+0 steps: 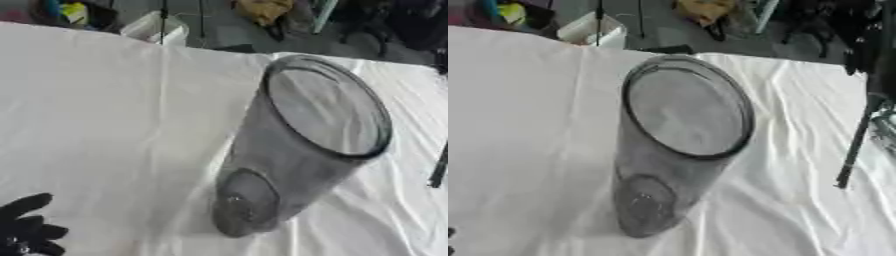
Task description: Arrange flowers into the vase.
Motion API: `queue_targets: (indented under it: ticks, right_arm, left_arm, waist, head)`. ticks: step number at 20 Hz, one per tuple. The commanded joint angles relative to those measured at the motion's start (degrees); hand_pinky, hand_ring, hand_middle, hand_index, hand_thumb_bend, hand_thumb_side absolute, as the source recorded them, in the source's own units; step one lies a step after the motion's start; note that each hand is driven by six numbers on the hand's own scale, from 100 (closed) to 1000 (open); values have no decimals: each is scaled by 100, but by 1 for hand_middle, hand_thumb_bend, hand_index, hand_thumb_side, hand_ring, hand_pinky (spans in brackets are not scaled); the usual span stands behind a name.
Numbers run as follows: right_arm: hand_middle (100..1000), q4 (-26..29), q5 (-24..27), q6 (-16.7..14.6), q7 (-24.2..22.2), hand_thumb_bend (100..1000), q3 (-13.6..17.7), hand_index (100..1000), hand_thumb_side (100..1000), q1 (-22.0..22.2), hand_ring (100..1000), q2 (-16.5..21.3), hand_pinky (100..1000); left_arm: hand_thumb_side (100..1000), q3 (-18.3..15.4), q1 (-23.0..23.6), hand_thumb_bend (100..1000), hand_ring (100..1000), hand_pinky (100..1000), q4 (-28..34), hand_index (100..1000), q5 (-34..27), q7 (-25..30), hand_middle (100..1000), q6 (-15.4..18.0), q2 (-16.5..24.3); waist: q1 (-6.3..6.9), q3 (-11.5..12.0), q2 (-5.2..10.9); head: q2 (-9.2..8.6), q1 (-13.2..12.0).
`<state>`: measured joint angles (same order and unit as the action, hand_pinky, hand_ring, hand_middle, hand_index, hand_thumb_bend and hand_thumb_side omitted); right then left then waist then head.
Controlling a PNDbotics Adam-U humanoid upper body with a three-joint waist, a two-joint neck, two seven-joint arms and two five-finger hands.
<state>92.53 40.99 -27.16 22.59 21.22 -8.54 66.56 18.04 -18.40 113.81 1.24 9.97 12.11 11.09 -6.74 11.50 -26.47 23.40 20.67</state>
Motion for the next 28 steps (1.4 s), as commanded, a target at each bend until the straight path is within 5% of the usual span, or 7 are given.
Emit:
queue_targets:
  ticks: [1,8,16,28]
  right_arm:
    - [100,118,331,-35,15,100,179,164,951,-44,100,469,100]
    - [100,406,730,-207,59,100,213,168,945,-121,100,634,100]
    - [100,522,716,-293,61,100,221,169,940,-35,100,607,100]
    - [100,842,814,-362,102,100,284,170,937,92,100,539,100]
  left_arm:
    - [1000,-91,37,196,727,630,78,832,-54,-42,871,-6,52]
    - [1000,-84,86,198,728,630,78,832,-141,-34,871,-27,42]
    - [1000,-97,94,200,728,630,78,832,-172,-38,872,-33,44]
    - [1000,-112,125,202,729,630,78,832,-143,-63,874,-76,48]
  waist:
    - [118,-105,597]
    - [193,-251,723]
    - [192,-271,750]
    - [143,-306,760]
  head:
    - [169,-153]
    - [267,-107]
    - [-30,348]
    - [-37,258]
